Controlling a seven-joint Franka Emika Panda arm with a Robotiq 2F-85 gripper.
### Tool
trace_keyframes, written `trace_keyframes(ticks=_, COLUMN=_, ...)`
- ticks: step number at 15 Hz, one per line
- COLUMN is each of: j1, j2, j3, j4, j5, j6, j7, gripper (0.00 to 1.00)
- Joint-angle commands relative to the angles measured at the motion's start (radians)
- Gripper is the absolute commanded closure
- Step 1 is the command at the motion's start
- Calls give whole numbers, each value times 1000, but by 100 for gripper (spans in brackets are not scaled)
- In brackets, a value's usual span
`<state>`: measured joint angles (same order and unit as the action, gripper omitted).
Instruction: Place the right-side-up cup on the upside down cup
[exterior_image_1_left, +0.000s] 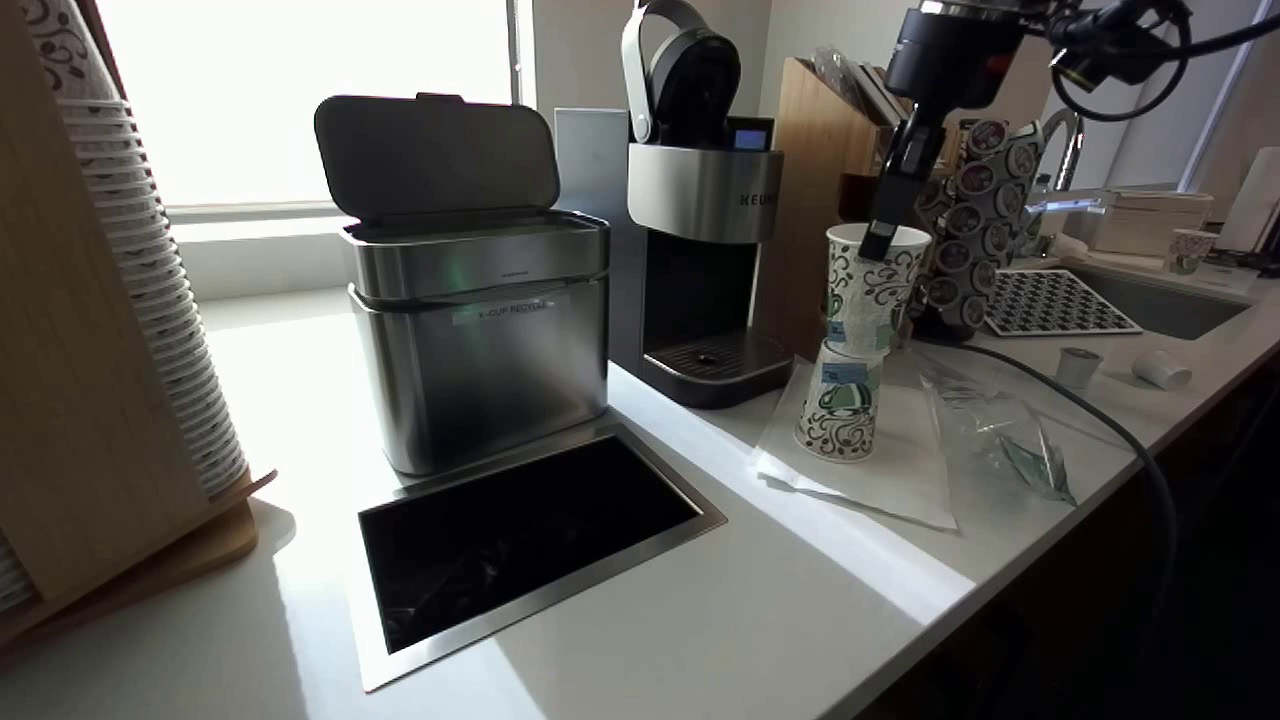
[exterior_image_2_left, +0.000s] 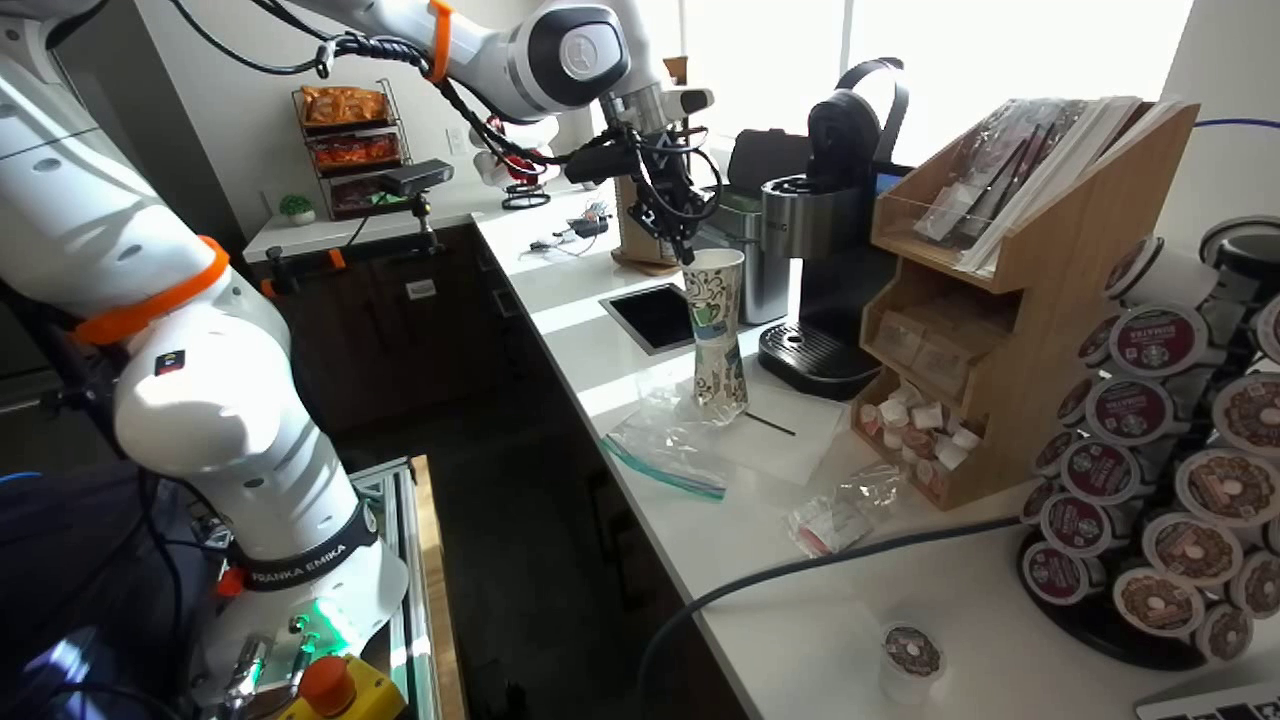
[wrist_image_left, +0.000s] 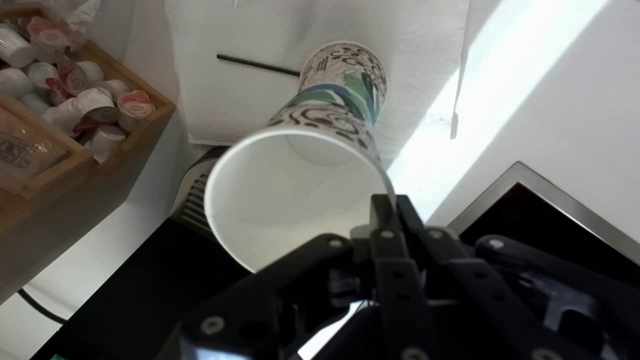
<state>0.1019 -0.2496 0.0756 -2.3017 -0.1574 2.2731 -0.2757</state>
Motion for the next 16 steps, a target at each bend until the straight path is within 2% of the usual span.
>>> trace_keyframes(ticks=1, j1=7, j2=7, j3=-3, j4=10, j5=24, j6=-4, j7=6, gripper=99)
trace_keyframes(ticks=16, j1=4, j2=16, j3=-7, j4=22, j5=34, j6=5, j7=6, gripper=99)
